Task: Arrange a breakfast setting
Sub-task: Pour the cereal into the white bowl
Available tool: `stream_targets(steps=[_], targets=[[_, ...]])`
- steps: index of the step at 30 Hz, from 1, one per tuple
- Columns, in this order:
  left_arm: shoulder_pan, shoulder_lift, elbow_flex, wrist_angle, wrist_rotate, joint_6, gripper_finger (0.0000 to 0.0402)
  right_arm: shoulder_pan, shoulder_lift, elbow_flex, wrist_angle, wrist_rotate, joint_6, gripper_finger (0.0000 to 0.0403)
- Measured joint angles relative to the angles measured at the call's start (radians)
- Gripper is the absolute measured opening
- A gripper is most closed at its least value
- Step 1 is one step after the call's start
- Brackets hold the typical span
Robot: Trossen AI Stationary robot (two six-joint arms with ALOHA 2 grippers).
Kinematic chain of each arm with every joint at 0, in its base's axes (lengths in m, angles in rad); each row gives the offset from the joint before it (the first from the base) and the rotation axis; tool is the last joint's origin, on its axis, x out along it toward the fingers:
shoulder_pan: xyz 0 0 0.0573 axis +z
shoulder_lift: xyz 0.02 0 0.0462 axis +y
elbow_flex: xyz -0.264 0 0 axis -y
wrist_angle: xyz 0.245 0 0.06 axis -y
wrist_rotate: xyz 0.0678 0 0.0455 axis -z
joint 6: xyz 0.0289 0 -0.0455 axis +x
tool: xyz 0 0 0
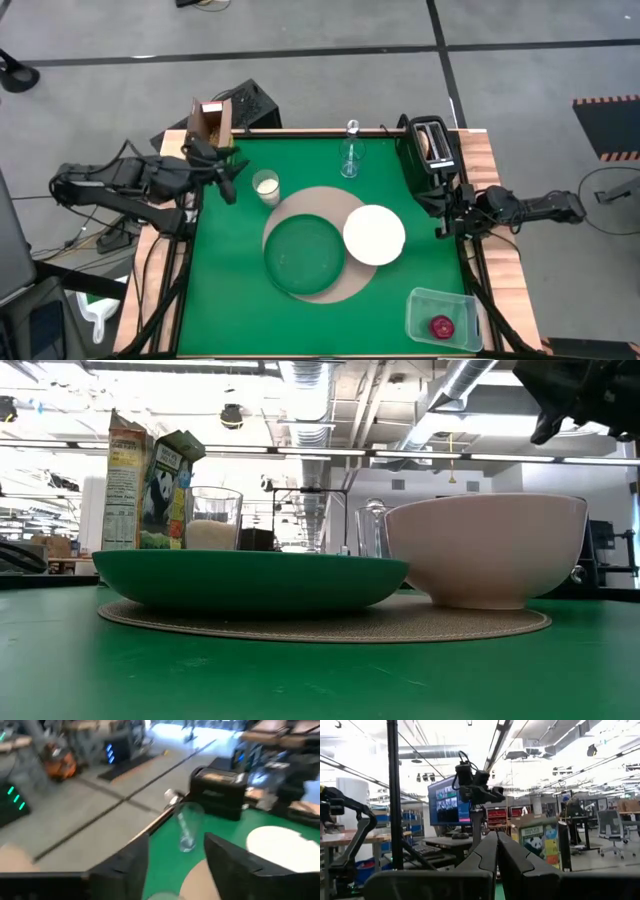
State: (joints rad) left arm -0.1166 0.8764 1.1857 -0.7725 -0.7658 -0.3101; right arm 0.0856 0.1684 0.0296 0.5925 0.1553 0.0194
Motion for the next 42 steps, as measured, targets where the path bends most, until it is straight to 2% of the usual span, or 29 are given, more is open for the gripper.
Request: stream_targets(steps=[3, 6, 11, 15, 22, 29, 36, 40, 42], targets=[[0.034, 0.027, 0.063, -0.133, 0.007, -0.082, 0.0235, 0.0, 0.056, 0.002, 0.067, 0.0, -0.002, 0.004], [0.069, 0.056, 0.104, -0.257, 0.028, -0.139, 0.0252, -0.002, 0.12, 0.038, 0.086, 0.0, -0.026, 0.004], [0.091, 0.073, 0.121, -0.355, 0.02, -0.158, 0.0249, 0.008, 0.238, 0.111, 0.084, -0.01, -0.053, 0.004], [0.092, 0.074, 0.121, -0.409, 0.021, -0.247, 0.0244, 0.042, 0.299, 0.126, 0.086, -0.043, -0.092, 0.004], [0.117, 0.087, 0.121, -0.538, 0.1, -0.337, 0.024, 0.097, 0.351, 0.178, 0.139, -0.048, -0.146, 0.004], [0.282, 0.171, 0.179, -0.594, 0.147, -0.267, 0.024, 0.117, 0.352, 0.196, 0.067, -0.048, -0.154, 0.004], [0.43, 0.314, 0.313, -0.797, 0.237, -0.214, 0.024, 0.107, 0.356, 0.196, 0.094, -0.048, -0.176, 0.004], [0.472, 0.346, 0.334, -0.771, 0.281, -0.161, 0.024, 0.107, 0.356, 0.196, 0.092, -0.048, -0.227, 0.004], [0.49, 0.364, 0.34, -0.77, 0.254, -0.127, 0.024, 0.107, 0.355, 0.196, 0.093, -0.045, -0.261, 0.004]])
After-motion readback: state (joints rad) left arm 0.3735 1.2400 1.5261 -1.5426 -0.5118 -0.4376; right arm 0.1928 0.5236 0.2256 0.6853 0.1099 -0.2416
